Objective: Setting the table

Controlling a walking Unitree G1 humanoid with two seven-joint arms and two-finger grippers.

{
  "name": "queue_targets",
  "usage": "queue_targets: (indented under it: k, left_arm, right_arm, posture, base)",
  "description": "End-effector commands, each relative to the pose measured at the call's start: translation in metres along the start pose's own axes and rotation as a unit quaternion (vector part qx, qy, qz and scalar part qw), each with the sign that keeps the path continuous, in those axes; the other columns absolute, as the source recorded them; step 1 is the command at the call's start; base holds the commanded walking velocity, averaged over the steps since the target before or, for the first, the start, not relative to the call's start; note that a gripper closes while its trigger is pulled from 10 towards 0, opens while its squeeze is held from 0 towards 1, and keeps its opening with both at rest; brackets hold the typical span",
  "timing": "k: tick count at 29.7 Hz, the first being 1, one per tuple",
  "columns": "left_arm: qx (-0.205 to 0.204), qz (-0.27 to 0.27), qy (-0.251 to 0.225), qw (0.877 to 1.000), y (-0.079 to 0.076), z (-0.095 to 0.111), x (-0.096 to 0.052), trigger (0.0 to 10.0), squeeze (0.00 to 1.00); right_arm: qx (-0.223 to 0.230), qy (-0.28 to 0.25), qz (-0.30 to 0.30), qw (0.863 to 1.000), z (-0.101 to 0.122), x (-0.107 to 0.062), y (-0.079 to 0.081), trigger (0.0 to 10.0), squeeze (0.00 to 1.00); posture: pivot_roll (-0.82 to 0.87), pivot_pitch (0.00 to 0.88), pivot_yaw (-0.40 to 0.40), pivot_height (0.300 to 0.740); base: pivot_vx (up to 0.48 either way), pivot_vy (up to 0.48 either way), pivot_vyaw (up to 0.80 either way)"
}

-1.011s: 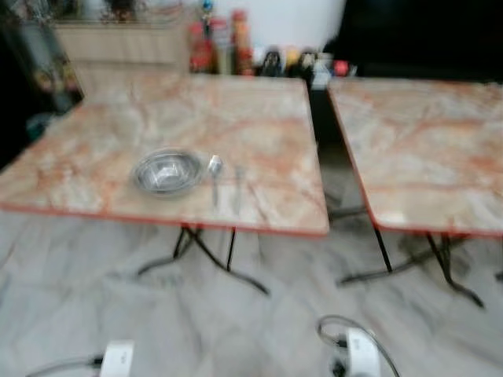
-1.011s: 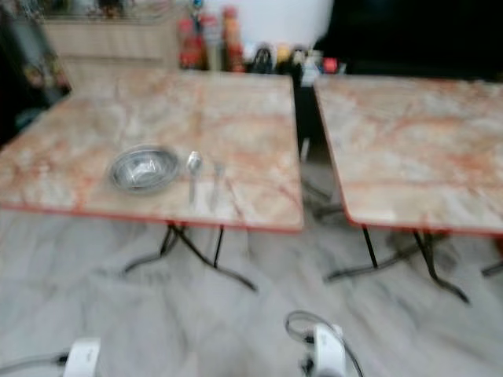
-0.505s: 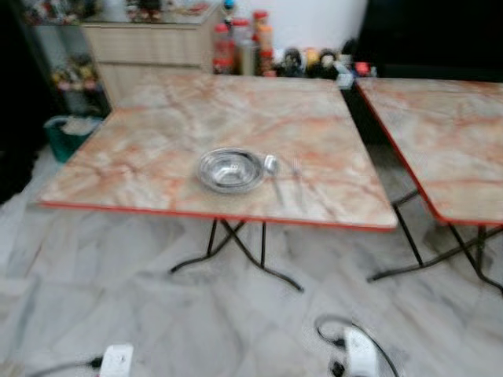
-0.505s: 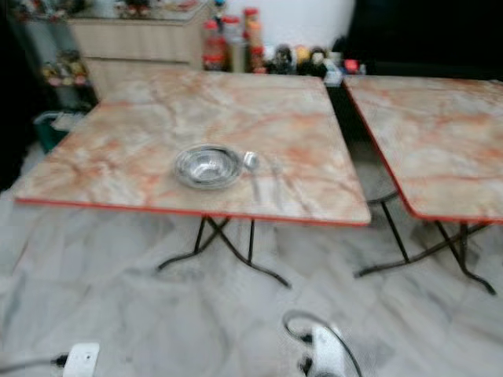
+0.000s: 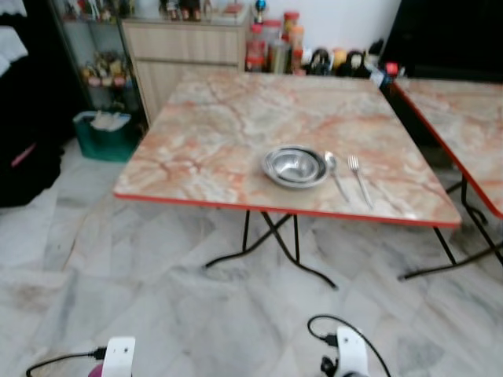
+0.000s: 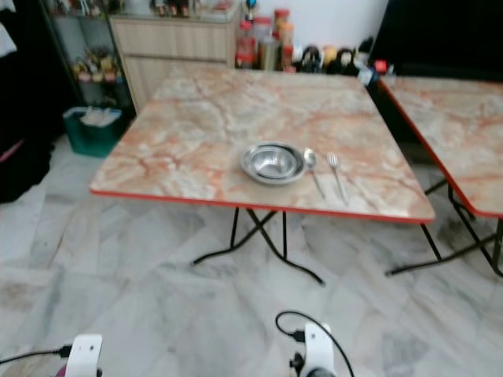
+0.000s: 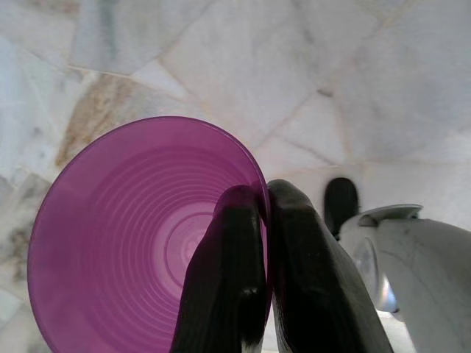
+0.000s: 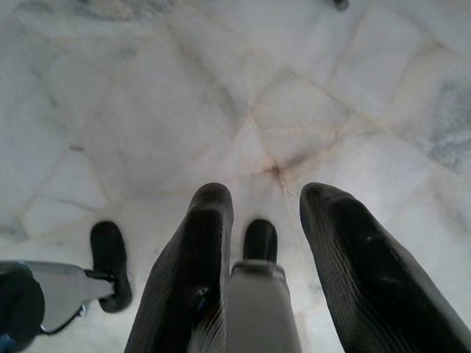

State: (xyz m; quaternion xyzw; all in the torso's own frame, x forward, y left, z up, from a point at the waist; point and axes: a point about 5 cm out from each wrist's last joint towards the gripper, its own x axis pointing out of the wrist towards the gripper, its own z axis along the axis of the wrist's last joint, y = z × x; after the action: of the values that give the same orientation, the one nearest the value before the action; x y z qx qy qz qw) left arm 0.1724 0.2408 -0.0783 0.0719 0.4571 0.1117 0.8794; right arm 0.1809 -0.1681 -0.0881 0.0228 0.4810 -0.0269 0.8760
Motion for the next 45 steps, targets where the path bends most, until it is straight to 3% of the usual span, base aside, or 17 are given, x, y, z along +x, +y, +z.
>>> queue_targets:
  k: [1,19,45]
  left_arm:
    - [0.001,-0.005,0.003,1.0,-0.0071,0.0002,0.0,10.0,0.0]
    - [0.0,-0.004,0.003,1.0,-0.0021,-0.0044,-0.001,10.0,0.0]
    - [0.0,-0.005,0.004,1.0,-0.0069,-0.002,-0.0005,10.0,0.0]
  right_arm:
    - [-0.001,-0.003,-0.013,1.0,0.0008,-0.0007,-0.0105,10.0,0.0]
    - [-0.007,0.003,-0.007,1.0,-0.0066,-0.0018,-0.0106,10.0,0.0]
    - [-0.009,0.003,-0.007,1.0,-0.0039,-0.0014,-0.0107,10.0,0.0]
  posture:
    - [0.04,0.0,-0.016,0.74]
    - [0.05,0.0,-0.017,0.74]
    - [0.05,0.0,-0.023,0.74]
  base:
    - [0.0,0.0,0.0]
    - [0.294,0.0,0.0]
    - [0.376,0.0,0.0]
